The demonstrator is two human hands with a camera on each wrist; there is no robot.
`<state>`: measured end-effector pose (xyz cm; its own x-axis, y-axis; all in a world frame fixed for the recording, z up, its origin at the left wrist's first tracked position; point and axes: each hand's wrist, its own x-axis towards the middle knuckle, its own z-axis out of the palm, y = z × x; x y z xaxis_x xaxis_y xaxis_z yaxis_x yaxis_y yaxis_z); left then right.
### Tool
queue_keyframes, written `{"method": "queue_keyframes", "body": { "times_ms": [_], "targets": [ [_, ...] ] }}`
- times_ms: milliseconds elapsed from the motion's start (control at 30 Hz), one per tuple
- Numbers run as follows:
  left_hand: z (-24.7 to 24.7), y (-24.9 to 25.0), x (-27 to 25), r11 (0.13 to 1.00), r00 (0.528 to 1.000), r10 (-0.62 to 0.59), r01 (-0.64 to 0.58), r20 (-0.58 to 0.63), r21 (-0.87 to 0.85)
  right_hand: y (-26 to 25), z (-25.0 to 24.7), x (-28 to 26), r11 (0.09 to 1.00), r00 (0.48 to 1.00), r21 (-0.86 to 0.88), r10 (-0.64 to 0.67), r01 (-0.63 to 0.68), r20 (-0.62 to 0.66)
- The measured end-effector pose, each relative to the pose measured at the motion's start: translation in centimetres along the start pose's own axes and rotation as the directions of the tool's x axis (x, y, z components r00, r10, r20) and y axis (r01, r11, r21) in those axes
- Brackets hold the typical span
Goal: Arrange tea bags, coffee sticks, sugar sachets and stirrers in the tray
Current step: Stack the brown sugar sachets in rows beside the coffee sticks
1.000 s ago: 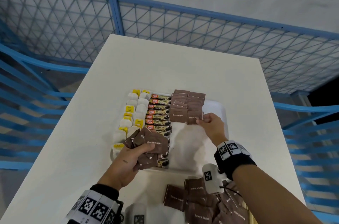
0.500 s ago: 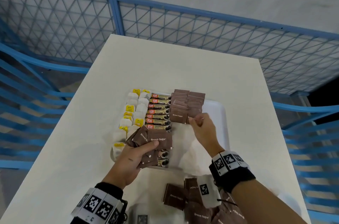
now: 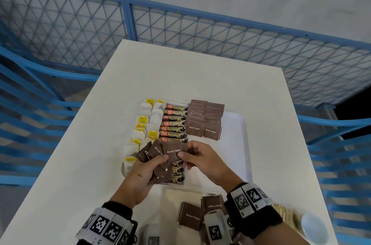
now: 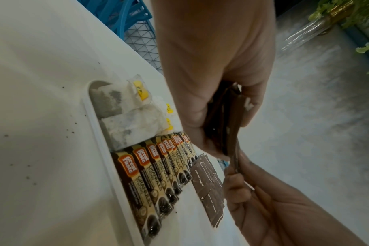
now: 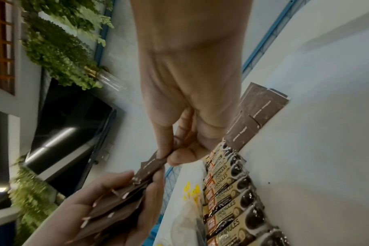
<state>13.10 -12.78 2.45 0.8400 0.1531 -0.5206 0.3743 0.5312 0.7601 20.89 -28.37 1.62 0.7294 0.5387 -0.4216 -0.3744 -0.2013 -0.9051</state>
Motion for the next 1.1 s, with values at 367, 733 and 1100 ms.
{"method": "queue_keyframes", "body": {
  "times_ms": [367,733,1100],
  "targets": [
    [-0.7,0.2,-0.1,0.998,1.0,-0.018,0.018,0.006,0.055,1.7,-4.6,3.6,0.996,0.881,-0.051,0.044,-0.077,-0.471],
    [-0.7,0.7,0.0,0.997,1.0,-0.024,0.023,0.009,0.068,3.0,-5.1,6.5,0.935,0.821,-0.297,-0.011,-0.193,-0.571],
    [-0.3,-0.2,0.2,0.998,1.0,0.01,-0.01,0.005,0.055,1.7,-3.0,4.0,0.942,0.858,-0.312,-0.054,-0.127,-0.512]
  ]
}}
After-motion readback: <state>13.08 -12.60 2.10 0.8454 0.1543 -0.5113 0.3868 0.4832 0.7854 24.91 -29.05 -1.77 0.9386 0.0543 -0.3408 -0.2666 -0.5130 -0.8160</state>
